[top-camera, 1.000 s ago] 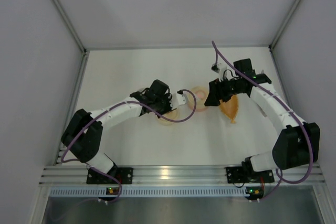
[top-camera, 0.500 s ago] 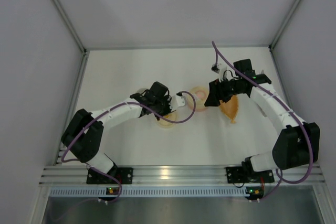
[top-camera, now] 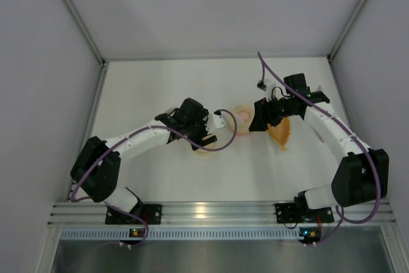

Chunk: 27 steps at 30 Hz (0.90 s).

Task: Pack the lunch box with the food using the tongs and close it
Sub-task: Adjust the box lid at the center of the board, then pick up the box lid from the center of the board.

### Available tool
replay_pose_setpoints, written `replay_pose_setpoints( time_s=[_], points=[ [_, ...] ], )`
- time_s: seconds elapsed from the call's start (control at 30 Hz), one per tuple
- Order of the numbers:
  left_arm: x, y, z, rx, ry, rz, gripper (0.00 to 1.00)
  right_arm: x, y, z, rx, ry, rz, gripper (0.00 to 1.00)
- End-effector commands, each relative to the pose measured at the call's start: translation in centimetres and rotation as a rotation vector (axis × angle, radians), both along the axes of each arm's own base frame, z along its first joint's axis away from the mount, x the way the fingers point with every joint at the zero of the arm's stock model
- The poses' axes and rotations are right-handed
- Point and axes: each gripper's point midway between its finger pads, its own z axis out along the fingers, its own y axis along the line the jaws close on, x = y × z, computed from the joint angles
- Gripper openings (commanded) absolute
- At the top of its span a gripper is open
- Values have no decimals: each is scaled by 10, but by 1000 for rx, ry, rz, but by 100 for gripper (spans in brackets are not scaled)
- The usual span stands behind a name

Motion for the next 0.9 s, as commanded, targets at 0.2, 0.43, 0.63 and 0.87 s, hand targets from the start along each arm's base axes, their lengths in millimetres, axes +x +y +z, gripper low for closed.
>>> replay_pose_setpoints(
  time_s=[0.2, 0.43, 0.63, 0.87],
  points=[
    [6, -1, -9, 38, -41, -23, 72, 14, 2, 10, 35, -60, 1, 66],
    [10, 0, -33, 87, -19, -33, 68, 15, 1, 9, 27, -61, -1, 67],
    [11, -4, -44, 92, 18, -21, 47, 13, 1, 10, 24, -66, 0, 67],
    [6, -16, -34, 47, 93, -7, 20, 11, -1, 13, 19, -81, 4, 66]
  ],
)
